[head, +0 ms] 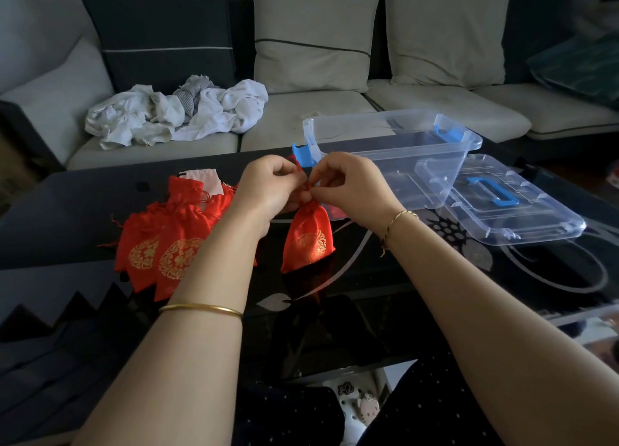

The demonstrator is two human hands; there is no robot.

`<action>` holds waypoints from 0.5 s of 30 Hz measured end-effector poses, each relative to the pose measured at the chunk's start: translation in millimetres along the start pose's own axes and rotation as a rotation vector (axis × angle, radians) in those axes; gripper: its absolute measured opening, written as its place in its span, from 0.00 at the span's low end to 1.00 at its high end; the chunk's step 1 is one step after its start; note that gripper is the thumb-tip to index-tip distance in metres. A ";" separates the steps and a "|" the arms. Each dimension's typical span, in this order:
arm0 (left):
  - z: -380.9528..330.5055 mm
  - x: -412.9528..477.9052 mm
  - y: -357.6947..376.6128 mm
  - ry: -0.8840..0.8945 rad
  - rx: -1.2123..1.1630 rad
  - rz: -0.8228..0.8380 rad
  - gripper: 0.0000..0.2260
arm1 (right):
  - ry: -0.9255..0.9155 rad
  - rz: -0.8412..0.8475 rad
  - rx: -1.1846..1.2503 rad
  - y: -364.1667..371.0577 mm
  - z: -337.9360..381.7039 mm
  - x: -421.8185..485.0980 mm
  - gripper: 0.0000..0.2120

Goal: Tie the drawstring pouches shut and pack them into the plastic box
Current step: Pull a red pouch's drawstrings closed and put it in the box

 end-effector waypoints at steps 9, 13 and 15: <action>-1.1 -0.1 -5.3 -0.022 -0.029 -0.084 0.10 | -0.164 -0.064 -0.239 8.4 14.0 -0.2 0.05; -8.3 -1.7 -17.6 0.040 0.026 -0.220 0.08 | 0.045 -0.080 0.008 4.4 -2.1 2.5 0.04; -13.7 -2.8 -24.4 0.102 0.080 -0.267 0.07 | 0.174 -0.051 0.158 3.5 -14.2 2.5 0.05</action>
Point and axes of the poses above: each hand's wrist, its own x-axis towards the middle knuckle, its own y-axis out of the palm, z = x × y, the point moved 5 cm from there along x, towards the middle knuckle, and after that the axes turned 3 degrees about -x, right-handed, at the moved point
